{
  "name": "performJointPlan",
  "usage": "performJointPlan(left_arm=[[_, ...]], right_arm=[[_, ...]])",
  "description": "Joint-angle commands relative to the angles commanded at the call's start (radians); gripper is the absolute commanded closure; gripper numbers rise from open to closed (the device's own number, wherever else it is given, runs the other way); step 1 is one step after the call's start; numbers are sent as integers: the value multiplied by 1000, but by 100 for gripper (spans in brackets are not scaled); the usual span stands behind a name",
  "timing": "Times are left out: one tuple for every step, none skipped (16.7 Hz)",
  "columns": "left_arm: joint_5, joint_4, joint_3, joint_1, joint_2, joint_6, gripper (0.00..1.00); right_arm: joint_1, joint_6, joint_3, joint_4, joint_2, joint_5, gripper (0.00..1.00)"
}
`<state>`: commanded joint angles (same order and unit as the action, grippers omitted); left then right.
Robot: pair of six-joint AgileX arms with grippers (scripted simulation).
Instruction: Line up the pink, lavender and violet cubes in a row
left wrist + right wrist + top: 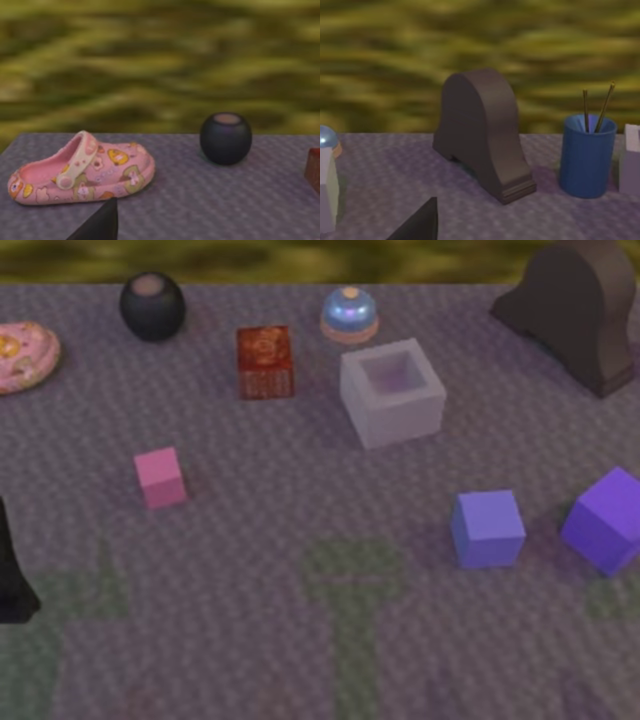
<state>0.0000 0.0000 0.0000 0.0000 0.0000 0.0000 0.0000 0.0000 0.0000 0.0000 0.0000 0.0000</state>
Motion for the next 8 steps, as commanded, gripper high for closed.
performJointPlan(left_arm=[[0,0,0,0,0,0,0],[0,0,0,0,0,0,0],[1,-7,10,-2,10,6,0],[1,-21,30,-6,30,18,0],[2,-41,61,-11,61,36,0],[3,-68,102,-17,103,60,0],[4,-101,154,-24,155,88,0],[4,-139,214,-32,218,120,0]], right_arm=[[0,0,0,0,0,0,0],[0,0,0,0,0,0,0],[0,0,0,0,0,0,0],[0,0,0,0,0,0,0],[0,0,0,0,0,0,0],[0,0,0,0,0,0,0],[0,0,0,0,0,0,0],[0,0,0,0,0,0,0]])
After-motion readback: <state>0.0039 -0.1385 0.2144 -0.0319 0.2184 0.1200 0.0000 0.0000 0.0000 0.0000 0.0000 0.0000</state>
